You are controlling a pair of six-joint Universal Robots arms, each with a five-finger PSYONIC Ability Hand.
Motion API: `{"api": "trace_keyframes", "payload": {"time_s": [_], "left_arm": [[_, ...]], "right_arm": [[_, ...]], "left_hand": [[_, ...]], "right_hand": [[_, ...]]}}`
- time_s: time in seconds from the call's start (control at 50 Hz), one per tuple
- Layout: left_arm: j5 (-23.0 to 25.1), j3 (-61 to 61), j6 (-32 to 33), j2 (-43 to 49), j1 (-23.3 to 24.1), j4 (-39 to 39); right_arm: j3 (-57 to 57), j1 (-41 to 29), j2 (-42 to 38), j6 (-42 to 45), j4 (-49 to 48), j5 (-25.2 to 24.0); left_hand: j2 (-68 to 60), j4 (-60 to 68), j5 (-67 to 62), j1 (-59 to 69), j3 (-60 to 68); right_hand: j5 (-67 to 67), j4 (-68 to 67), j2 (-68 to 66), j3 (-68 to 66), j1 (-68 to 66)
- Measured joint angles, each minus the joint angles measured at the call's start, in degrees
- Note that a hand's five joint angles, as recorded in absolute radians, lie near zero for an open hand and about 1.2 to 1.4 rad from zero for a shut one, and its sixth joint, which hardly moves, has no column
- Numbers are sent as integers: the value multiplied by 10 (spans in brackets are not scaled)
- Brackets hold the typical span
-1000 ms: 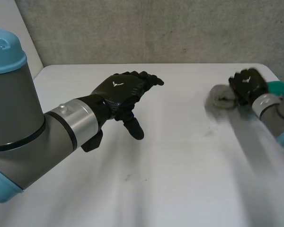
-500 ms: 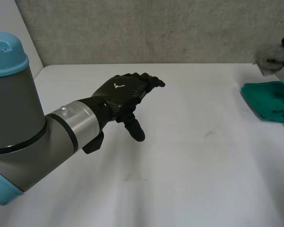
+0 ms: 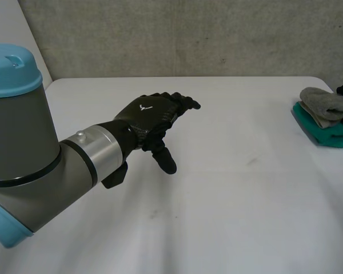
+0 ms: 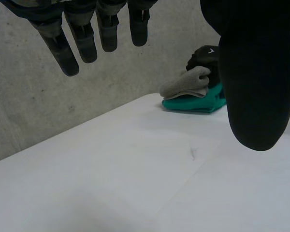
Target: Fold the laundry.
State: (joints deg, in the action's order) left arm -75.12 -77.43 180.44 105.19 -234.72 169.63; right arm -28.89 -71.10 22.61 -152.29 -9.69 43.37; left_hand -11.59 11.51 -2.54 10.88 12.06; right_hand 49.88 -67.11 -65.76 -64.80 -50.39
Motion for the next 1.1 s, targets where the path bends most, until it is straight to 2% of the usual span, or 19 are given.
{"api": "trace_keyframes", "payload": {"time_s": [0.1,0.14,0.18,0.2,0.24,0.34,0.48,0.52,0.6,0.64,0.66,0.7,0.74,0.76,0.78,0.86,0.96,0.98,1.1], "left_arm": [[0,0,-1,0,0,0],[0,0,-1,0,0,0],[1,0,-1,0,0,0],[1,0,-1,0,0,0],[1,0,-1,0,0,0],[1,0,-1,-2,-1,0],[1,1,-1,-9,-4,0],[1,2,-1,-10,-5,0],[1,2,-1,-14,-6,0],[0,3,-1,-18,-7,0],[0,3,-1,-18,-7,0],[0,4,0,-24,-11,0],[0,4,0,-27,-13,0],[-1,5,-1,-31,-15,1],[-1,5,-1,-31,-15,1],[-11,5,0,-55,-32,15],[-38,0,1,-86,-56,42],[-54,-5,3,-98,-69,54],[-87,-29,8,-124,-133,81]], "right_arm": [[-15,7,7,1,2,-13],[-24,12,13,1,4,-14],[-26,12,14,1,4,-14],[-33,15,21,2,7,-10],[-40,19,33,4,13,0],[-49,25,58,19,26,20],[-86,30,132,138,63,58],[-88,30,135,144,64,61],[-106,31,180,243,82,120],[-110,30,205,309,87,175],[-110,30,205,309,87,175],[-107,28,234,369,80,248],[-106,27,241,380,77,267],[-103,20,253,390,69,296],[-103,20,253,390,69,296],[-112,-36,299,321,52,342],[-164,-107,361,170,55,347],[-204,-134,394,97,60,344],[-387,-230,514,-115,58,341]], "left_hand": [[0,0,0,0,0],[0,0,0,0,0],[0,0,0,0,0],[0,0,0,0,0],[0,0,0,0,0],[0,0,0,0,0],[0,0,0,0,0],[0,0,0,0,0],[0,0,0,0,0],[0,0,0,0,0],[0,0,0,0,0],[0,0,0,0,0],[0,0,0,0,0],[0,0,0,0,0],[0,0,0,0,0],[0,0,0,-1,0],[0,0,0,-2,0],[0,0,0,-2,0],[0,0,0,-2,0]], "right_hand": [[-4,13,12,6,7],[-221,253,251,244,204],[-221,253,251,244,204],[-363,399,412,390,327],[-455,526,519,509,386],[-463,537,532,526,387],[-463,537,532,526,387],[-463,537,532,526,387],[-463,537,532,526,387],[-463,537,532,526,387],[-463,537,532,526,387],[-463,537,532,526,387],[-463,537,532,526,387],[-463,537,532,526,387],[-463,537,532,526,387],[-463,537,532,526,387],[-463,537,532,526,387],[-463,537,532,526,387],[-464,537,532,526,387]]}}
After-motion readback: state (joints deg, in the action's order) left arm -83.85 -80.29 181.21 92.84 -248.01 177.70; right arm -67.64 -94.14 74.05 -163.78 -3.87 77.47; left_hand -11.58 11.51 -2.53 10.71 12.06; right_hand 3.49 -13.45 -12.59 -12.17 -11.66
